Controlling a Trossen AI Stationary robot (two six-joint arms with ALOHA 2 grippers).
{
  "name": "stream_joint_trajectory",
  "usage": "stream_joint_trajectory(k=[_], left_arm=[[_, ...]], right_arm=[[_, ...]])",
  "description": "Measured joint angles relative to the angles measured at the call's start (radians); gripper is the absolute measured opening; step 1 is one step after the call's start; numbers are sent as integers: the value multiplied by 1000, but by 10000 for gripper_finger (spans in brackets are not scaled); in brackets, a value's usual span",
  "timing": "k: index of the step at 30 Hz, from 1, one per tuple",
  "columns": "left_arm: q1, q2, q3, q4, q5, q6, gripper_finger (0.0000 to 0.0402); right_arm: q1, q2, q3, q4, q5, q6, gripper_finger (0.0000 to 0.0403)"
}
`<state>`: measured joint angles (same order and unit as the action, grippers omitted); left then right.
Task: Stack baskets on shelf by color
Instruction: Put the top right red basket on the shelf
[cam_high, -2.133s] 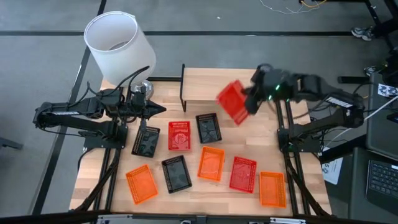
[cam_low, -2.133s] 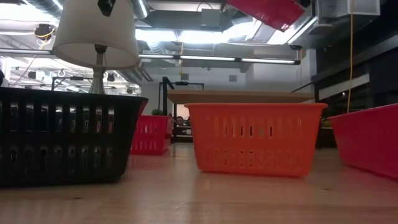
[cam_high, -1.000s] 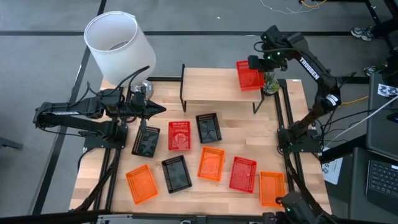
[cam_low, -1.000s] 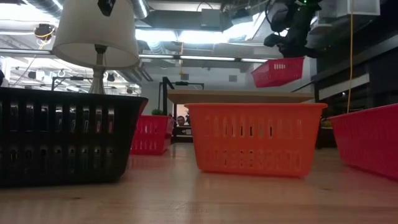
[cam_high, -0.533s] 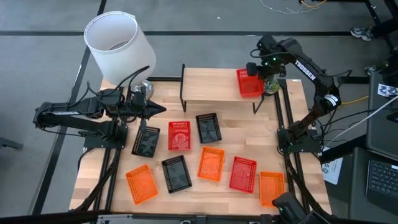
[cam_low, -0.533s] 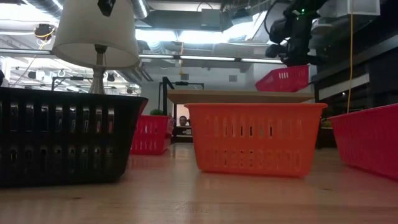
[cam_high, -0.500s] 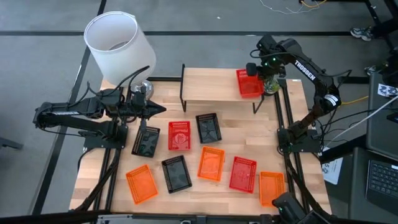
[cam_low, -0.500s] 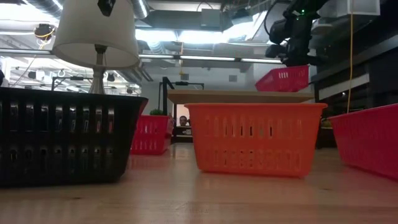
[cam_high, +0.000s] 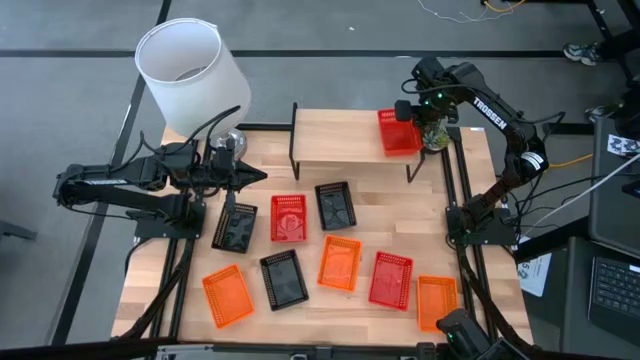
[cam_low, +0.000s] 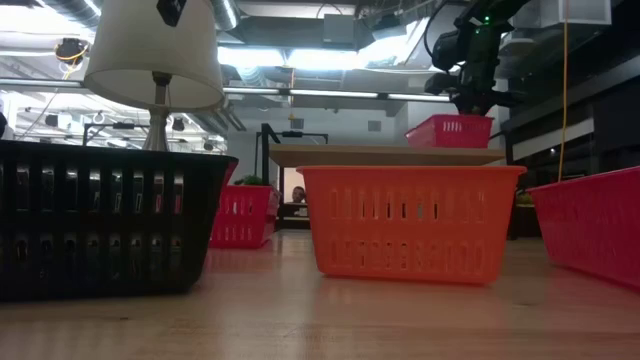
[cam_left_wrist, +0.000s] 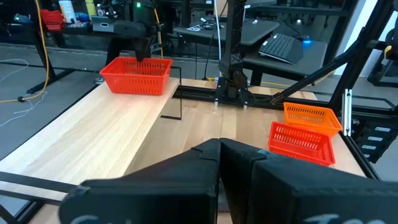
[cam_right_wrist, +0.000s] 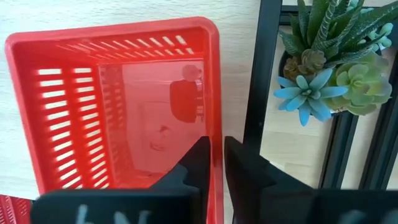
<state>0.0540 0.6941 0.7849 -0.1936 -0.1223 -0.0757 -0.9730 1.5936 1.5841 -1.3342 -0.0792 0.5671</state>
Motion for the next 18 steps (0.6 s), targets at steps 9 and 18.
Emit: stream_joint_trajectory(k=[9, 18], left_arm=[[0, 0, 0, 0, 0, 0, 0], [0, 0, 0, 0, 0, 0, 0]], right_arm=[[0, 0, 45, -9, -42, -49, 50], [13, 0, 241, -69, -50, -75, 50]])
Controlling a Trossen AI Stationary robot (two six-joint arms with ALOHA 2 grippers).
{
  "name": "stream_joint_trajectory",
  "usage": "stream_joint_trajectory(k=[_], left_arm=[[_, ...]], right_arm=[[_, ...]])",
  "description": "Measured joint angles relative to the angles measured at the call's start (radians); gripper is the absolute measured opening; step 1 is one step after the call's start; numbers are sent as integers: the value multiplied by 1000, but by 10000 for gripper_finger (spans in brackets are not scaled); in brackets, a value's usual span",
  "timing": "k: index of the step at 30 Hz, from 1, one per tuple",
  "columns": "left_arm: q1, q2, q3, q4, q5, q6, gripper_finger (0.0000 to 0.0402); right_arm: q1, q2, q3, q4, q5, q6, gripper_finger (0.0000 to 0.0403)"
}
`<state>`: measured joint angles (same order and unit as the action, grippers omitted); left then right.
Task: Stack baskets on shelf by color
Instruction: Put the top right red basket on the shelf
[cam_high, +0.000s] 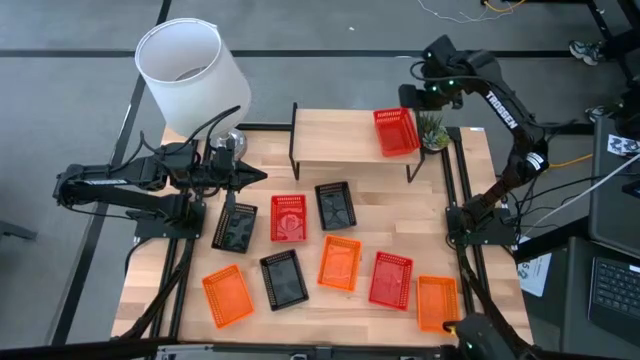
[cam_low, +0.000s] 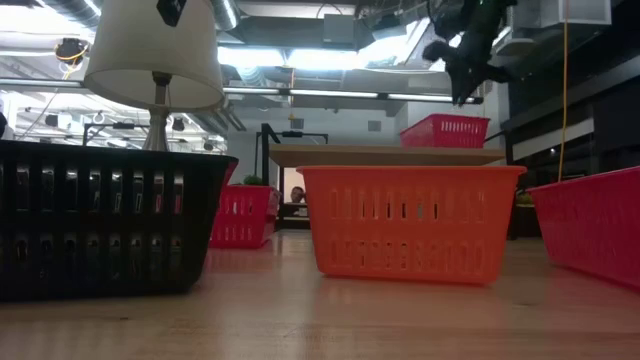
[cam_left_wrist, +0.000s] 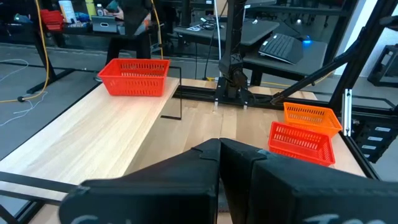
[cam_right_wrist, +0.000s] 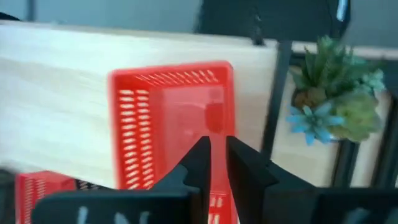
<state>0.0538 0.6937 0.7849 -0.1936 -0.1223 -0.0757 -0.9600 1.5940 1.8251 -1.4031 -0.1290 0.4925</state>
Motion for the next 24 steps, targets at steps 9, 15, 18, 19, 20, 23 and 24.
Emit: stream_joint_trajectory(k=[9, 15, 18, 19, 20, 23, 24], left_arm=[[0, 0, 0, 0, 0, 0, 0], [0, 0, 0, 0, 0, 0, 0], [0, 0, 0, 0, 0, 0, 0], [0, 0, 0, 0, 0, 0, 0], [0, 0, 0, 0, 0, 0, 0], [0, 0, 0, 0, 0, 0, 0], [0, 0, 0, 0, 0, 0, 0]], right_arm=[[156, 27, -88, 219, -67, -87, 51], [195, 123, -98, 356, -185, -89, 51], [207, 162, -98, 396, -186, -110, 51], [207, 172, -98, 404, -187, -111, 51], [207, 182, -98, 407, -185, -112, 51], [206, 203, -98, 403, -132, -130, 51], [206, 206, -98, 400, -104, -133, 51]])
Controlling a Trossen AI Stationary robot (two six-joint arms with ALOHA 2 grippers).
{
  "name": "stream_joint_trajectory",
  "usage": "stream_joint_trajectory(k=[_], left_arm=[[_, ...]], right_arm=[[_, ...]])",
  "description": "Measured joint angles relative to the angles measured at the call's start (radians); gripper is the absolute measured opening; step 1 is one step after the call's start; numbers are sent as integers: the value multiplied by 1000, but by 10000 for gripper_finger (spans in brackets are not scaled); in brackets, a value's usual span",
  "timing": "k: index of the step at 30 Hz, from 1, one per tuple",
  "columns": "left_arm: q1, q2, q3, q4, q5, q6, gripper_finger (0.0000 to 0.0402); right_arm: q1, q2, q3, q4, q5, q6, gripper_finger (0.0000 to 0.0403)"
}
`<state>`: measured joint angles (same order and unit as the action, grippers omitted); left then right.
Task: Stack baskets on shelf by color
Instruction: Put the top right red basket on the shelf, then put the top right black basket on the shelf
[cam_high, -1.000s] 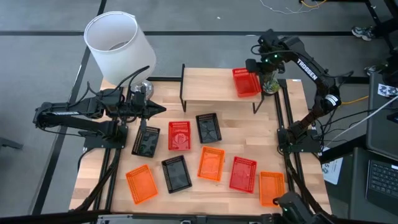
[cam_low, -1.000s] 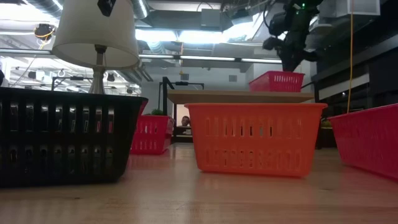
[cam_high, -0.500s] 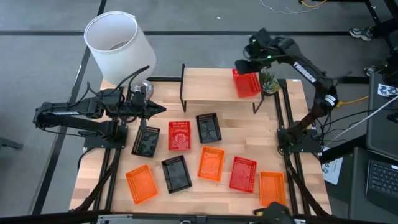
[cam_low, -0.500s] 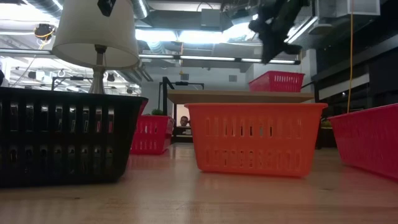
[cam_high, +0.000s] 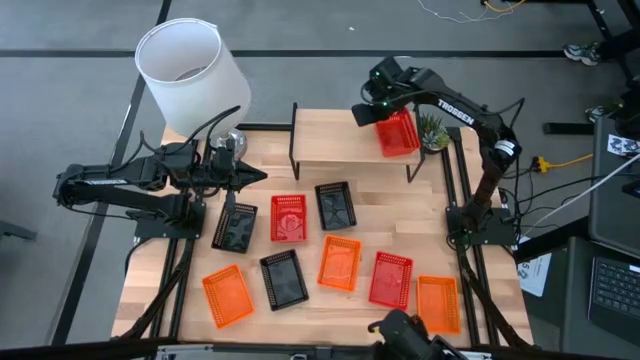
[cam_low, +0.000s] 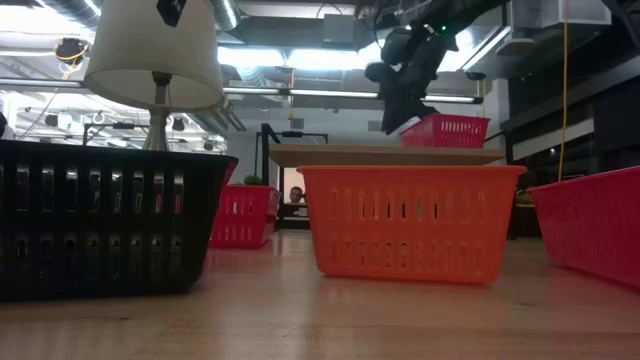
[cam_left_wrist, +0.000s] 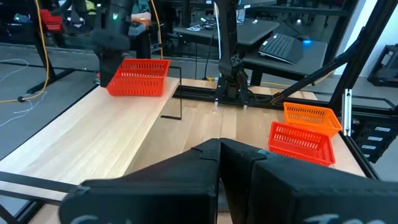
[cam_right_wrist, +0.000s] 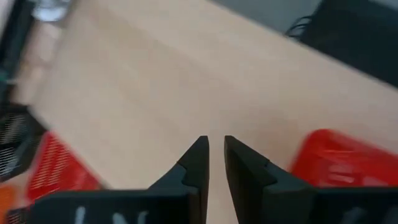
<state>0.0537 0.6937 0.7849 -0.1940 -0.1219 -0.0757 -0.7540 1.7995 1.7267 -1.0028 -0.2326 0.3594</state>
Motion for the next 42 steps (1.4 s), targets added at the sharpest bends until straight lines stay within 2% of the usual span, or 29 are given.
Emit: stream_joint_trajectory(k=[14, 19, 24, 28, 31, 34, 39, 42], left_arm=[[0, 0, 0, 0, 0, 0, 0], [0, 0, 0, 0, 0, 0, 0], [0, 0, 0, 0, 0, 0, 0], [0, 0, 0, 0, 0, 0, 0], [0, 0, 0, 0, 0, 0, 0], [0, 0, 0, 0, 0, 0, 0], [0, 0, 0, 1, 0, 1, 0], [-1, 0, 0, 0, 0, 1, 0]], right_arm=[[0, -1, 11, -77, 194, -50, 51], [0, -1, 11, -60, 206, -72, 51], [1, 0, 49, -60, 187, -106, 51], [22, 0, 153, -163, -5, -165, 51], [75, 0, 248, -373, -122, -244, 51], [167, -15, 309, -584, -108, -285, 51], [385, -157, 251, -543, -85, -235, 51], [541, -249, 172, -556, 48, -148, 51]])
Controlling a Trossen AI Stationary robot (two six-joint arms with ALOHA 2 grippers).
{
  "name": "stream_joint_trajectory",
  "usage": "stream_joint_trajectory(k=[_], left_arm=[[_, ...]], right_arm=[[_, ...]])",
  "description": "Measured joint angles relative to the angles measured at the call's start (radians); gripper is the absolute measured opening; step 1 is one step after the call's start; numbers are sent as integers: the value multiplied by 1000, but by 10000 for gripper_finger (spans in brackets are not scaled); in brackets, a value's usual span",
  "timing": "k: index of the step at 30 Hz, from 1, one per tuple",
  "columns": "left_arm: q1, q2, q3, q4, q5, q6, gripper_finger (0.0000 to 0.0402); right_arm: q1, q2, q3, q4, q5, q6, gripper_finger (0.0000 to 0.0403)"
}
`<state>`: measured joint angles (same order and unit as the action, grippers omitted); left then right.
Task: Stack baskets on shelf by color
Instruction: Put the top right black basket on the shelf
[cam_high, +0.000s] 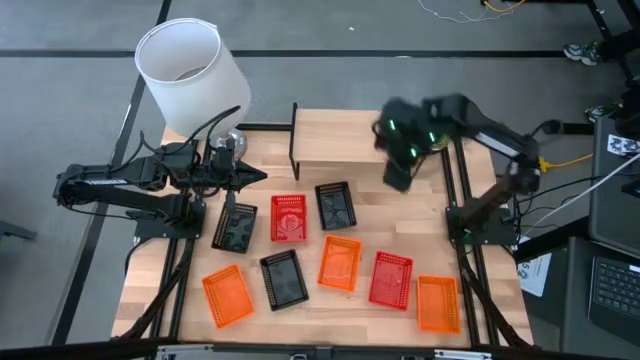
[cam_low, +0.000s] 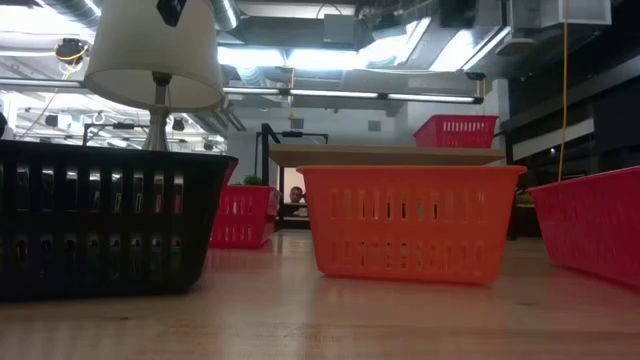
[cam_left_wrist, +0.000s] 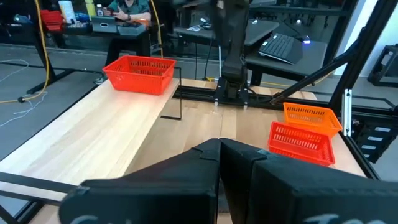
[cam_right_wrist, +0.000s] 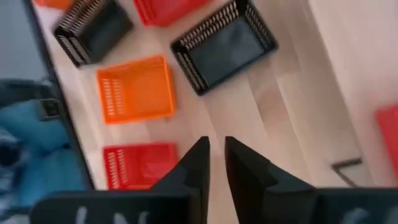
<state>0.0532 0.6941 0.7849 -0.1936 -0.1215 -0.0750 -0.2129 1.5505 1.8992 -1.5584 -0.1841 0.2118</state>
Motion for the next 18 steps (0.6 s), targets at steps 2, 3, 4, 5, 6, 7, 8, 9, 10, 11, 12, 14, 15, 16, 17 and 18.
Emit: stream_joint_trajectory(k=[2, 3, 4, 5, 6, 7, 8, 9, 10, 11, 12, 14, 15, 16, 17, 18], left_arm=[[0, 0, 0, 0, 0, 0, 0], [0, 0, 0, 0, 0, 0, 0], [0, 0, 0, 1, 0, 3, 0], [0, 0, 0, 1, 0, 2, 0], [0, 0, 0, 1, 0, -14, 0], [0, 3, 0, 1, 1, -40, 0], [0, 13, 0, 4, 5, -76, 0], [-1, 27, 0, 7, 14, -113, 0], [-3, 41, 1, 6, 25, -137, 0], [-7, 56, 1, 3, 41, -155, 0], [-11, 77, 1, 4, 62, -163, 0], [-23, 127, 1, 24, 106, -182, 0], [-29, 156, 1, 39, 123, -182, 0], [-33, 182, 1, 43, 139, -181, 0], [-37, 204, 0, 42, 148, -180, 0], [-37, 222, 0, 48, 151, -180, 0]], right_arm=[[100, -62, -66, 7, 106, 122, 51], [146, -95, -100, 8, 141, 182, 51], [193, -123, -134, 15, 169, 245, 51], [236, -150, -171, 31, 192, 302, 51], [277, -176, -209, 46, 210, 352, 51], [316, -197, -247, 63, 230, 400, 51], [352, -223, -284, 85, 248, 444, 51], [386, -246, -323, 110, 267, 482, 51], [414, -265, -358, 136, 284, 519, 51], [442, -284, -394, 167, 302, 553, 51], [466, -298, -431, 200, 319, 583, 51], [505, -317, -501, 281, 350, 623, 51], [521, -323, -538, 337, 371, 622, 51], [533, -326, -569, 401, 393, 615, 51], [542, -326, -600, 468, 418, 595, 51], [550, -324, -635, 546, 432, 563, 51]])
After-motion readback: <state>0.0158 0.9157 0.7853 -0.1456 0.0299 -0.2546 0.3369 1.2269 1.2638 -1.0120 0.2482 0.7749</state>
